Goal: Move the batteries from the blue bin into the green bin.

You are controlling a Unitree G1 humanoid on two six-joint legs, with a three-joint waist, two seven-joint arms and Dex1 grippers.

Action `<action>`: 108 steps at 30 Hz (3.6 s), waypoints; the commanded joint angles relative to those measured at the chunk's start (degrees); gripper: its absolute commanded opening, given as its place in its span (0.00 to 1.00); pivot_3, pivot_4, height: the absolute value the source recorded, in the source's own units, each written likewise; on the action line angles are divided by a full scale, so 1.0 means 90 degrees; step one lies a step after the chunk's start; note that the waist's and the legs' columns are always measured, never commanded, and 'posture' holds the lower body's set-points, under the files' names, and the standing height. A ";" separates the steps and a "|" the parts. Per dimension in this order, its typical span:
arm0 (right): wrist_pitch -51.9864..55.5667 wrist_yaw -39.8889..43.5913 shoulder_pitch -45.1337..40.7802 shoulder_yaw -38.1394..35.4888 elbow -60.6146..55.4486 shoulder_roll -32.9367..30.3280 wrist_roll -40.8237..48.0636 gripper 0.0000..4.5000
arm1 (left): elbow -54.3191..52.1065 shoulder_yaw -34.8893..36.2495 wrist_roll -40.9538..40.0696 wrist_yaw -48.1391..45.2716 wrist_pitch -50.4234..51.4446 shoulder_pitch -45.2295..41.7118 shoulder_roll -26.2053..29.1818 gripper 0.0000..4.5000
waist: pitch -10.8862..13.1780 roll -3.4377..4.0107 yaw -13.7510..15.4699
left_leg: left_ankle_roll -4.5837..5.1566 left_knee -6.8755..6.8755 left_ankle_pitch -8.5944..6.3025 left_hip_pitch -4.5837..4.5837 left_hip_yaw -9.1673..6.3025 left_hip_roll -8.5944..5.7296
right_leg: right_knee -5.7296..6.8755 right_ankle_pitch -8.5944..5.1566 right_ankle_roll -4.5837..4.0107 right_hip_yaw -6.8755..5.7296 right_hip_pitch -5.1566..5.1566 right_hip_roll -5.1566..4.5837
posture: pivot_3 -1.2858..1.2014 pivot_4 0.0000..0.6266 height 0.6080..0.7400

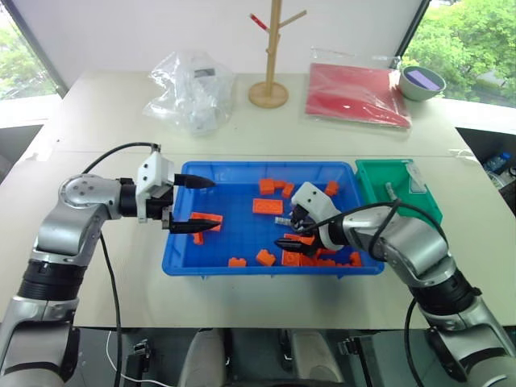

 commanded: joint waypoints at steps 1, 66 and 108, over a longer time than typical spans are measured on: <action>-0.0270 0.0024 -0.0024 -0.0002 0.0024 -0.0057 -0.0125 0.98 | -0.0139 0.0180 -0.0092 -0.0001 -0.0046 -0.0106 0.0060 1.00 | 0.0000 0.0000 -0.0001 | 0.0000 0.0000 0.0000 0.0000 0.0000 0.0000 | 0.0000 0.0000 0.0000 0.0000 0.0000 0.0000 | 0.52 0.24 0.97; -0.4515 0.3901 -0.1842 0.0921 0.2570 -0.2056 -0.1975 0.79 | 0.0060 0.0210 0.0048 0.0082 -0.0210 -0.0376 -0.0187 1.00 | 0.0005 0.0006 0.0001 | 0.0001 -0.0006 0.0000 0.0011 0.0011 -0.0002 | -0.0003 0.0005 0.0012 0.0008 0.0004 0.0000 | 0.52 0.24 0.97; -0.5881 0.4948 -0.2013 0.0865 0.3753 -0.0915 -0.3041 0.50 | -0.0144 0.0326 0.0054 0.0250 -0.0097 -0.0281 -0.0063 1.00 | 0.0004 0.0005 0.0005 | -0.0004 -0.0005 0.0003 0.0022 0.0025 -0.0003 | 0.0010 0.0010 0.0020 0.0000 0.0012 0.0002 | 0.52 0.24 0.97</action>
